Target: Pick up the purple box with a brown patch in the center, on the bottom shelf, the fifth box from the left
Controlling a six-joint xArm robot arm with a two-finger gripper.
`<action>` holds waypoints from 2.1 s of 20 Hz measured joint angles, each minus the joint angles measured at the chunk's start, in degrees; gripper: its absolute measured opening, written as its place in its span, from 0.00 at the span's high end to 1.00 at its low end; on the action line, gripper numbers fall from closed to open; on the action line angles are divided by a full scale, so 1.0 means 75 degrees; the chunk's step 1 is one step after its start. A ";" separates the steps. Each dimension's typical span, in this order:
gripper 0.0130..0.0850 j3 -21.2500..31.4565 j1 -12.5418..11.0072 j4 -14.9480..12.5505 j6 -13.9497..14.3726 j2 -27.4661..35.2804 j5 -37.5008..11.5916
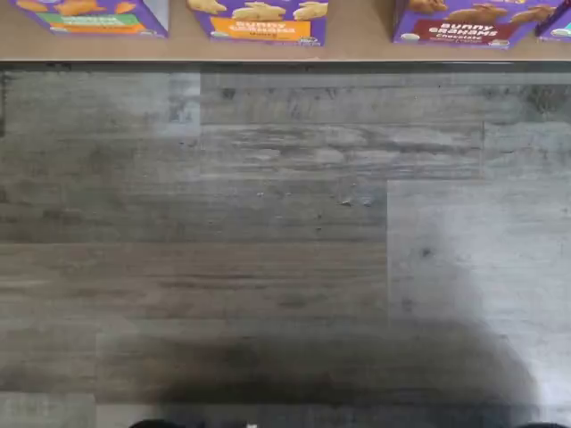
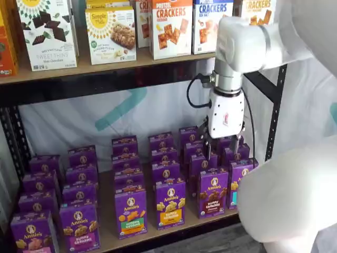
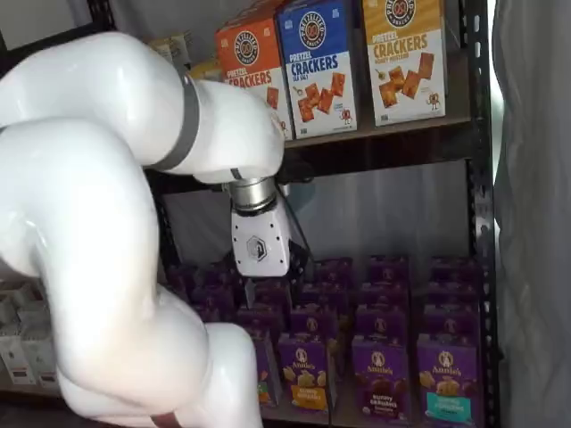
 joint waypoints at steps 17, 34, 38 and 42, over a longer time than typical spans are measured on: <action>0.00 0.0036 -0.0547 0.0215 -0.0817 0.3312 -0.3287; 0.00 -0.1969 -0.1218 0.0060 -0.1431 0.7034 -0.5278; 0.00 -0.2530 -0.1274 0.0158 -0.1578 0.7607 -0.5197; 0.00 -0.3055 -0.1326 0.0135 -0.1615 0.8202 -0.5385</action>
